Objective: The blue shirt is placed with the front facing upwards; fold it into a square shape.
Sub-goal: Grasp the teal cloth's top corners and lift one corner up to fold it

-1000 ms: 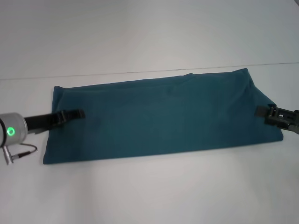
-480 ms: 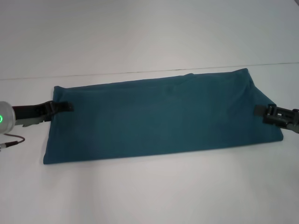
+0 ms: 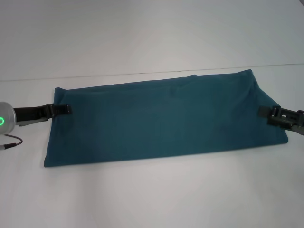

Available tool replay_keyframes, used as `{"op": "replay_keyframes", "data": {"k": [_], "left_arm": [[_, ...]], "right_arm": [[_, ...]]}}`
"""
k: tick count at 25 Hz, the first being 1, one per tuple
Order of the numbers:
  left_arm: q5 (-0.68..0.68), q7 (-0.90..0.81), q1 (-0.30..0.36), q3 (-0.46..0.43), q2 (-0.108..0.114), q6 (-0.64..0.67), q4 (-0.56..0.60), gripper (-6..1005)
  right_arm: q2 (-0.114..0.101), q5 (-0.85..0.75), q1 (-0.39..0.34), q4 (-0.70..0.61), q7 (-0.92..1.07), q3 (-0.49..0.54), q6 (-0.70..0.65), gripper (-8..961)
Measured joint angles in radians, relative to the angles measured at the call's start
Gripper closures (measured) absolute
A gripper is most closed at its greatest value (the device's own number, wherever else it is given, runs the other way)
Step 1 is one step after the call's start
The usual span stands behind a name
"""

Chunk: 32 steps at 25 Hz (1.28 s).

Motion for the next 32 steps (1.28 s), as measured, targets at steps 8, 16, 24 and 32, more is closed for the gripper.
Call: {"op": "replay_keyframes", "data": {"k": [8, 16, 24, 32], "left_arm": [[0.035, 0.001, -0.008, 0.001, 0.003, -0.007, -0.033, 155], [0.063, -0.007, -0.018, 0.001, 0.004, -0.016, -0.058, 155], [0.064, -0.014, -0.029, 0.0, 0.004, -0.04, -0.083, 159], [0.064, -0.018, -0.033, 0.0, 0.004, -0.042, -0.092, 169]], "right_arm": [[0.0, 0.0, 0.0, 0.0, 0.0, -0.001, 0.0, 6], [0.0, 0.0, -0.002, 0.0, -0.002, -0.002, 0.0, 7], [0.0, 0.0, -0.005, 0.0, -0.003, -0.002, 0.0, 6], [0.0, 0.0, -0.006, 0.0, -0.003, -0.002, 0.0, 7]]}}
